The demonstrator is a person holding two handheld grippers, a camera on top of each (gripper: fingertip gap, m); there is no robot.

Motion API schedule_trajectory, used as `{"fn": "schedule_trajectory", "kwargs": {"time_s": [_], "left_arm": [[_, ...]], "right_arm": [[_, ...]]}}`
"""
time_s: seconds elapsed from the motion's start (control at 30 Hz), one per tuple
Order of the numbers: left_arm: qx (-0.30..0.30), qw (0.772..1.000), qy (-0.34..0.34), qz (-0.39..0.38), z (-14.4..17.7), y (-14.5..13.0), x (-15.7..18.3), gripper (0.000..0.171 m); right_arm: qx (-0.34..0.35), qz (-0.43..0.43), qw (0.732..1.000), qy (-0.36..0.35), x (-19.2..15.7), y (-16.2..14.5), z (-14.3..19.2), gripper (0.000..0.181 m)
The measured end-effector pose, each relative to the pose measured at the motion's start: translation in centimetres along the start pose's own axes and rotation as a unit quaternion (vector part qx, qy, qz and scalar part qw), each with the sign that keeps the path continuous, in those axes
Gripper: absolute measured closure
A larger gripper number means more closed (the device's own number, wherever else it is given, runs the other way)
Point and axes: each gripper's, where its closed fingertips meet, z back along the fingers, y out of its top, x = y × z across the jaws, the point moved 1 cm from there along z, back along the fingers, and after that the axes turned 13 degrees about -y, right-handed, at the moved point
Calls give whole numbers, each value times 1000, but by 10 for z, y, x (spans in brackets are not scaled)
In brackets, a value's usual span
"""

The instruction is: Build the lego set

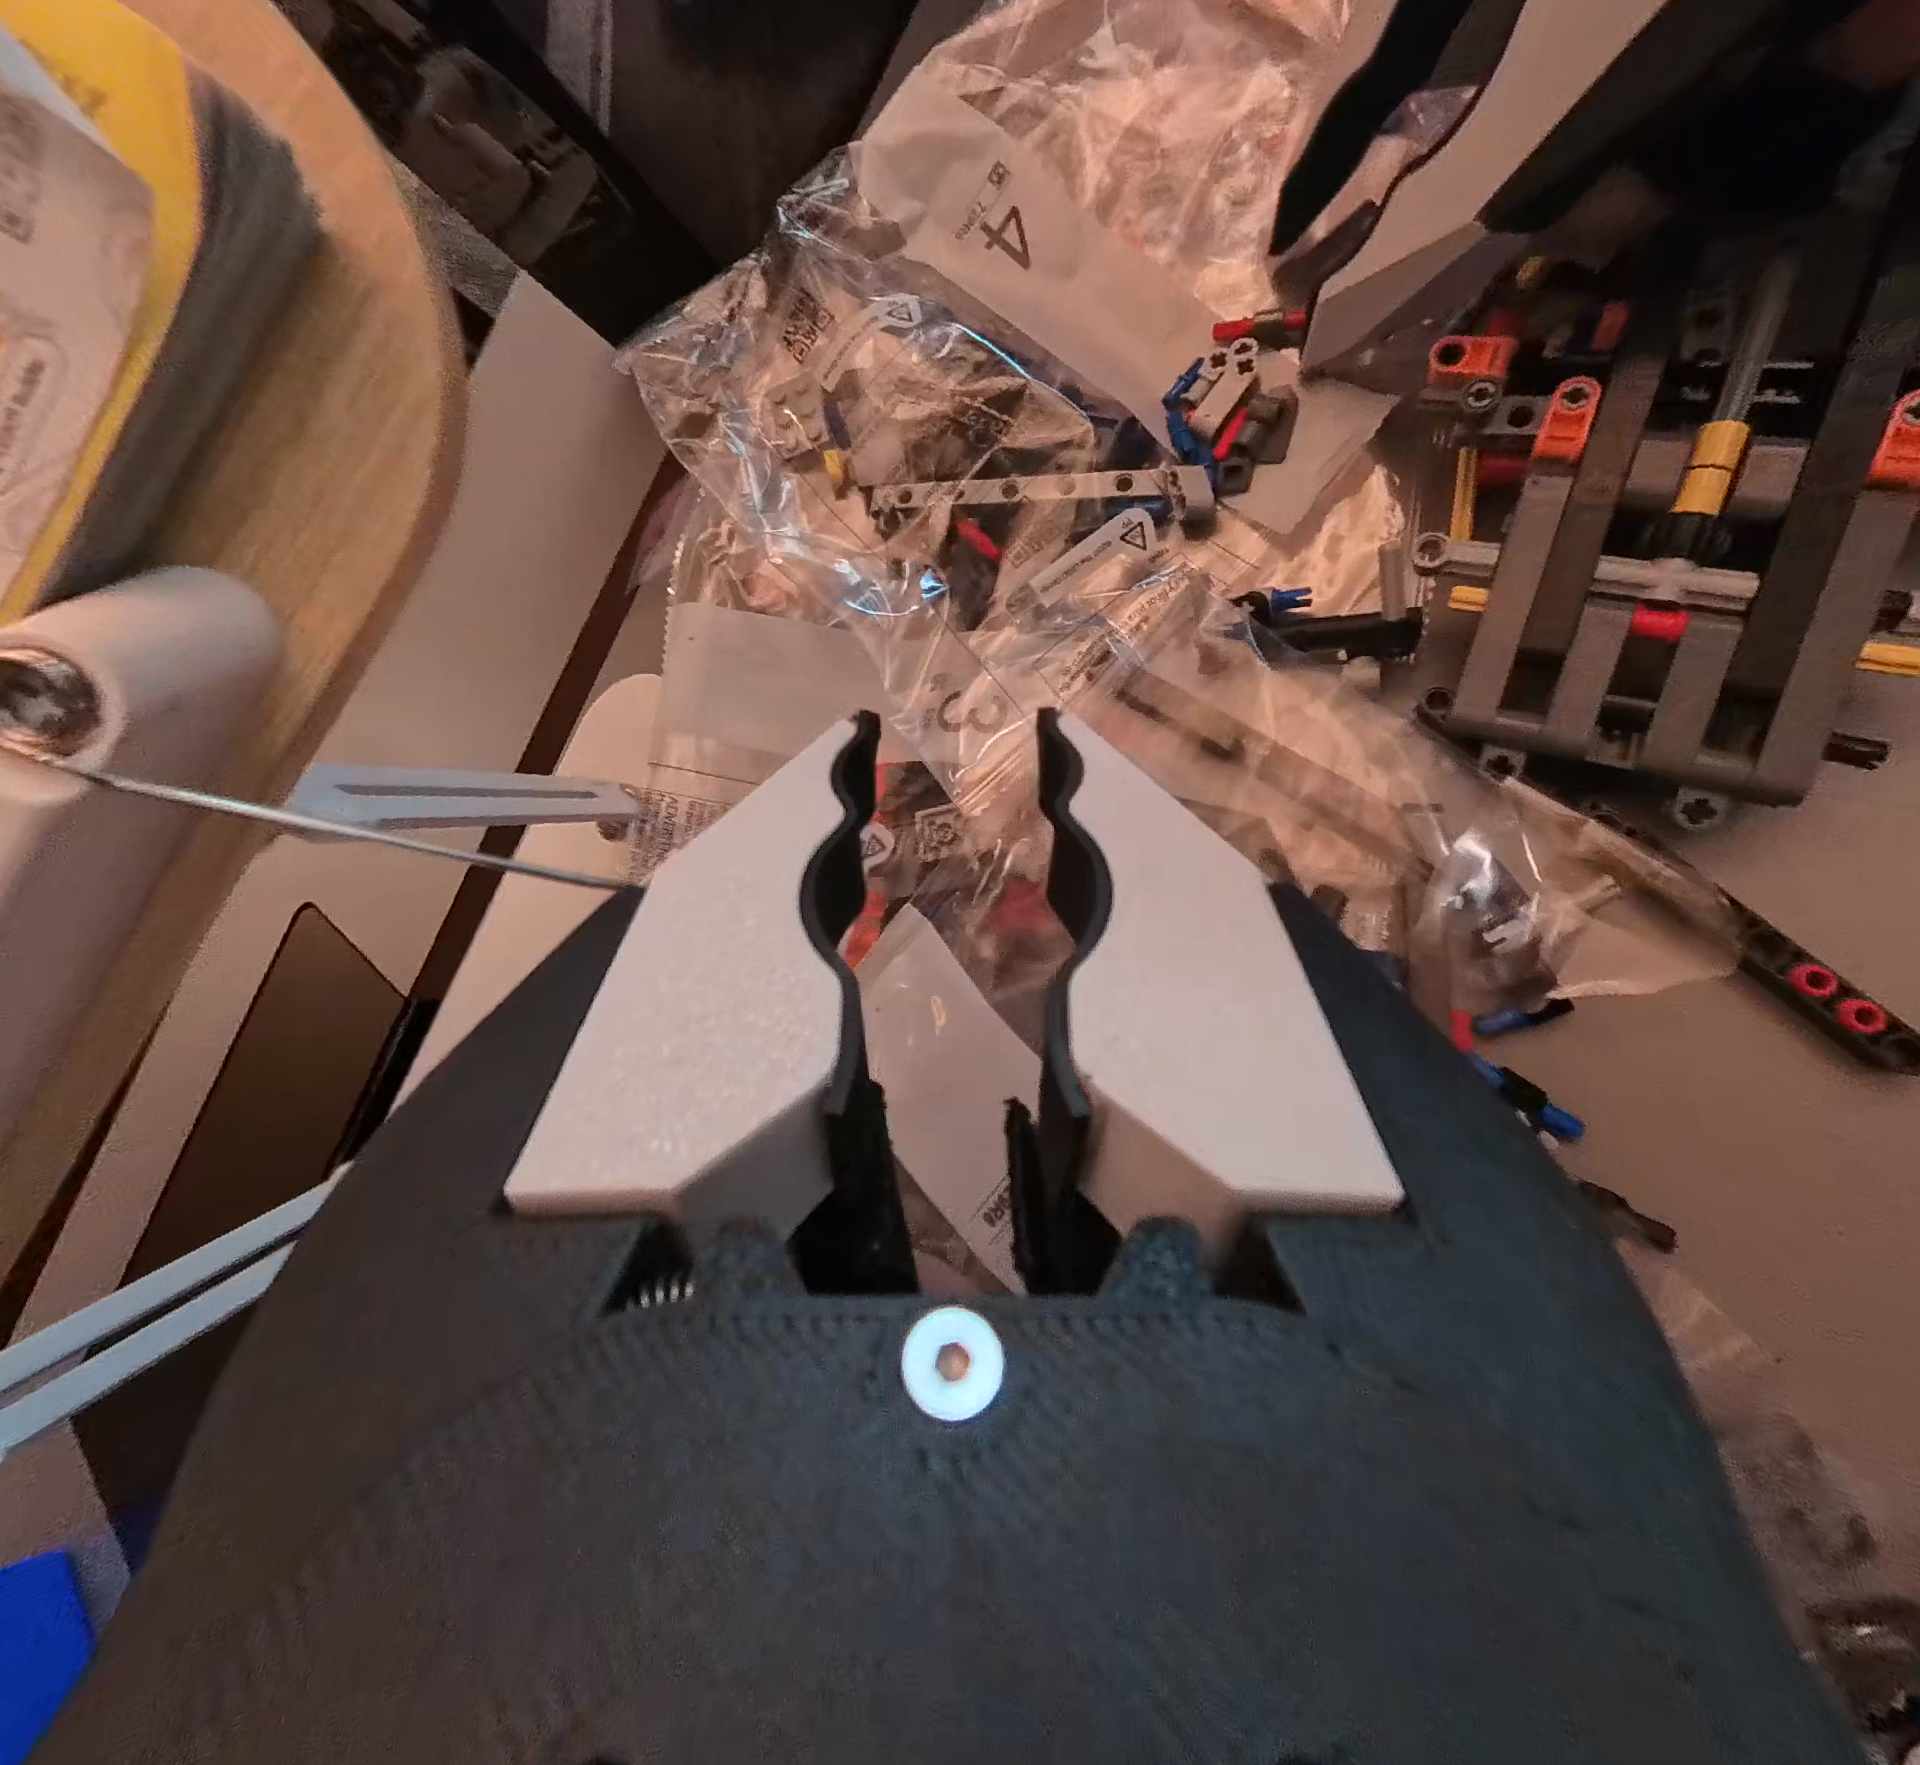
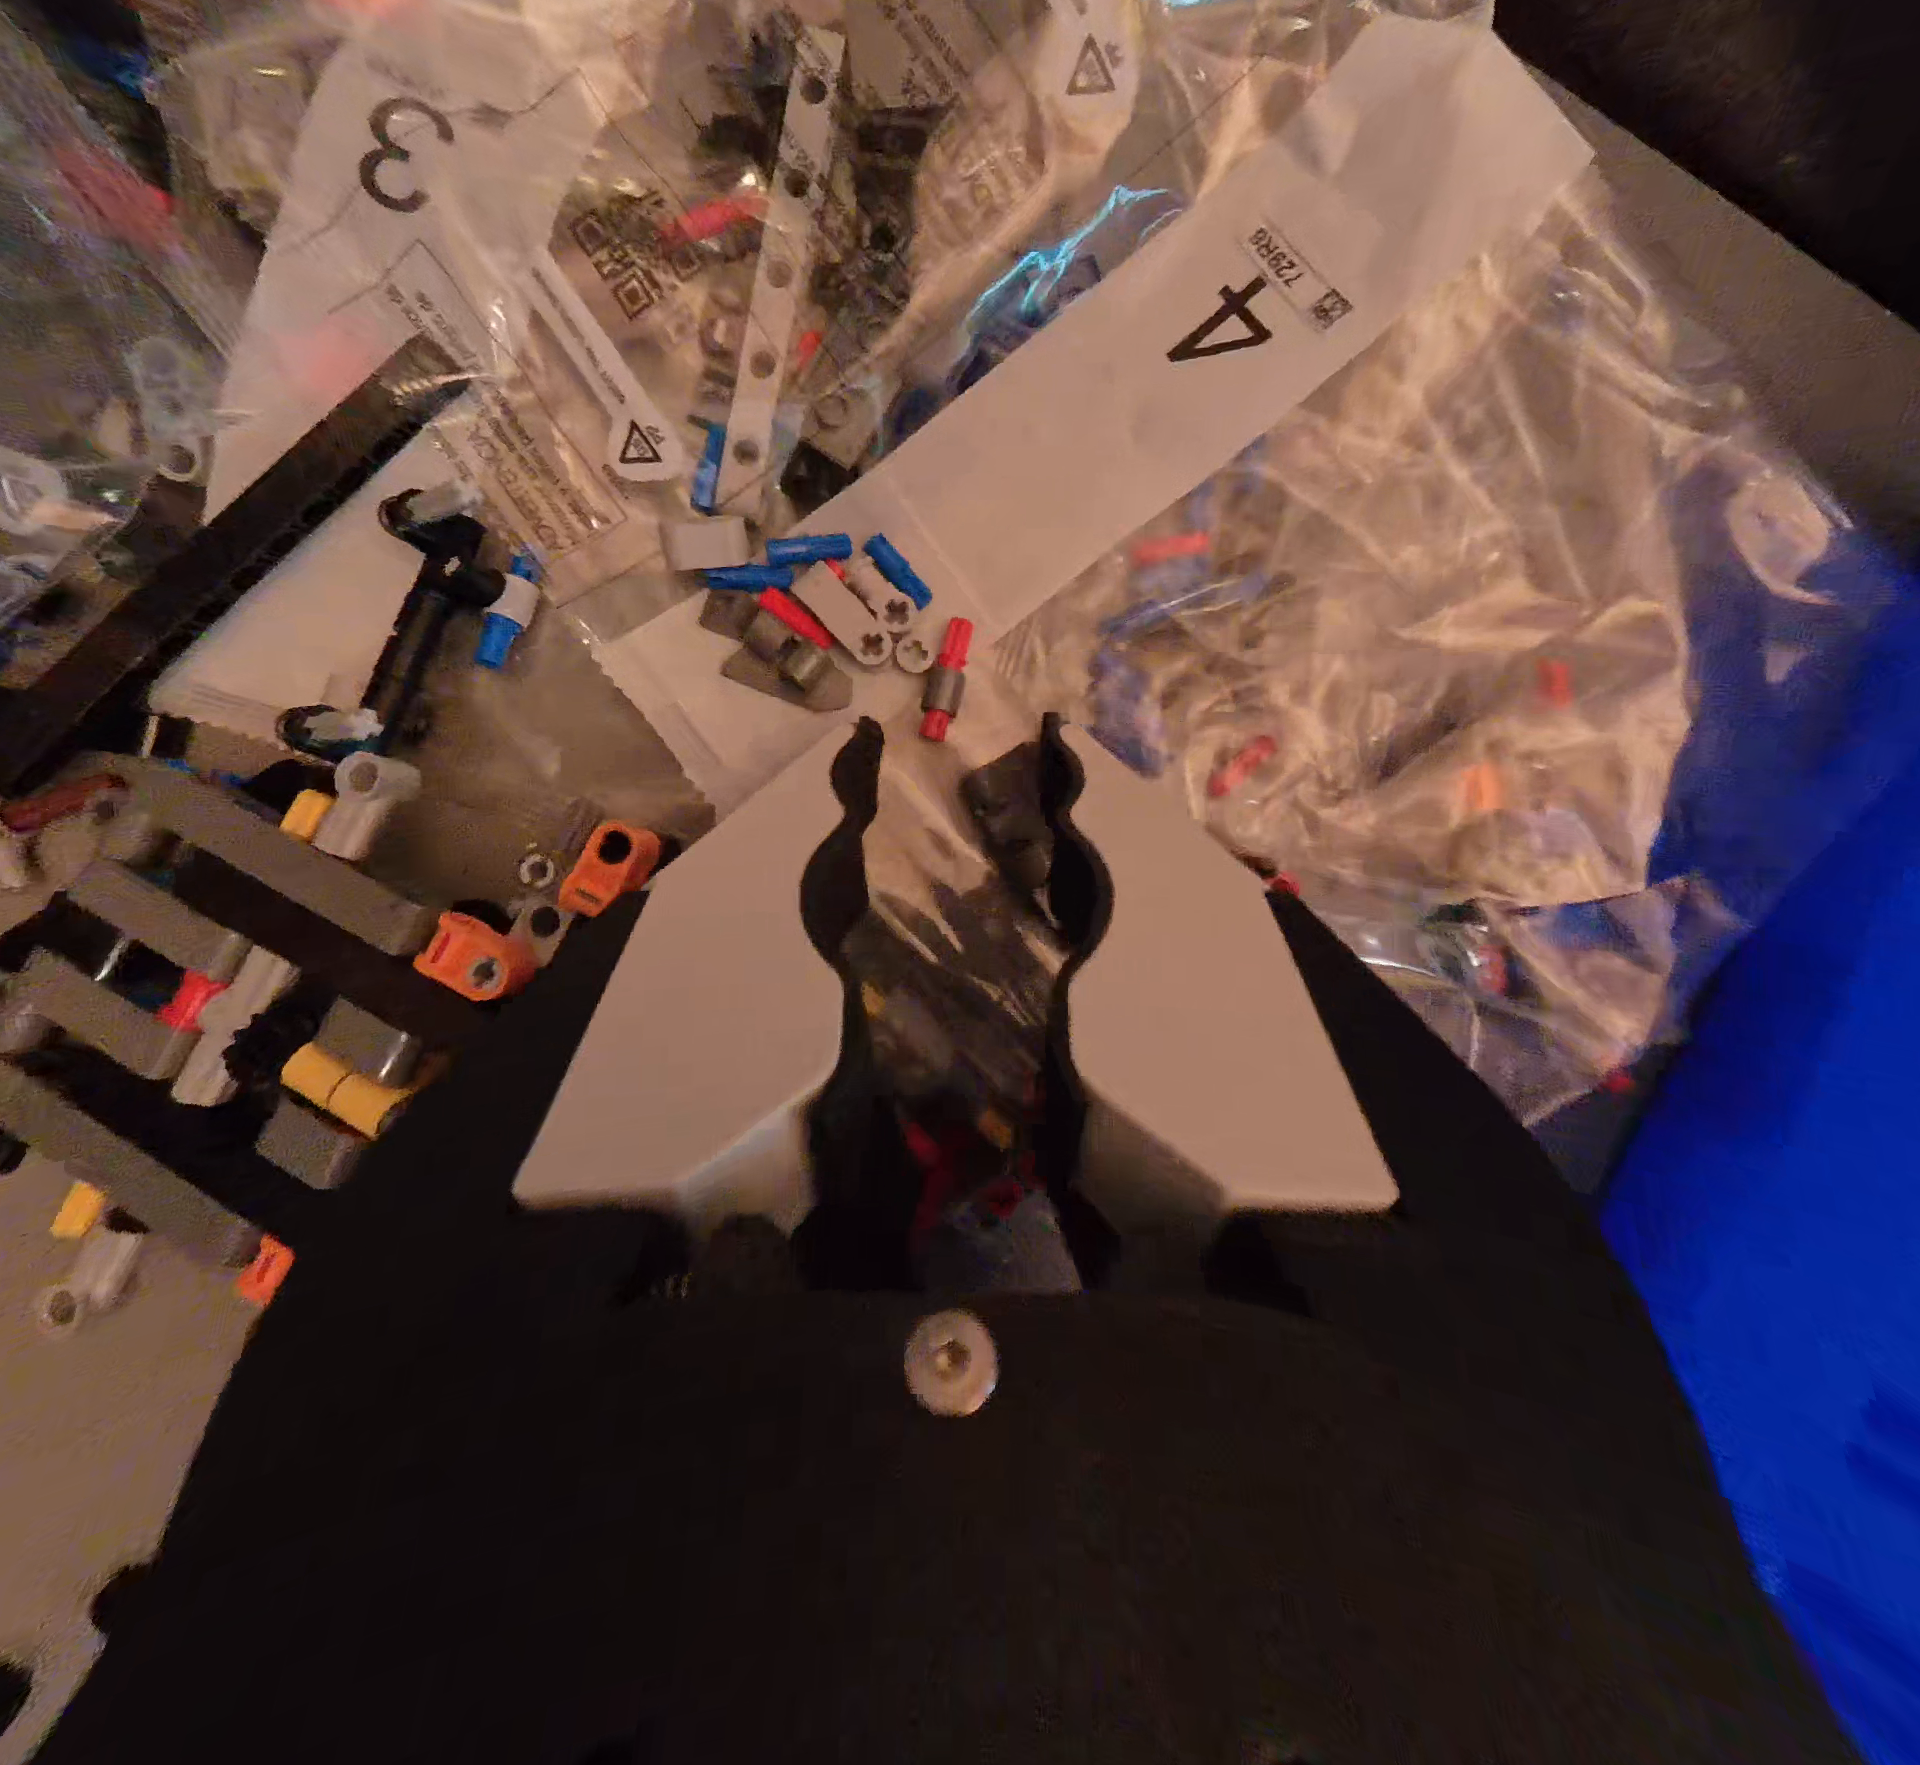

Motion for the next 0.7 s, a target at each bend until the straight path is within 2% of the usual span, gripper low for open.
{"fn": "schedule_trajectory", "kwargs": {"time_s": [0.1,0.17,0.5,0.63,0.7], "left_arm": [[-18,1000,-11,3,-7,-7,4,139],[-32,999,-17,6,-12,-13,6,136],[-77,992,-89,43,-26,-38,23,134],[-86,988,-116,61,-26,-46,29,132],[-89,987,-120,65,-25,-47,29,131]], "right_arm": [[-4,11,999,36,-12,-2,4,176],[-12,22,998,55,-19,-4,8,181],[-55,89,980,168,-59,-25,37,181],[-39,100,984,142,-53,-19,41,181],[-16,84,990,113,-45,-7,39,170]]}}
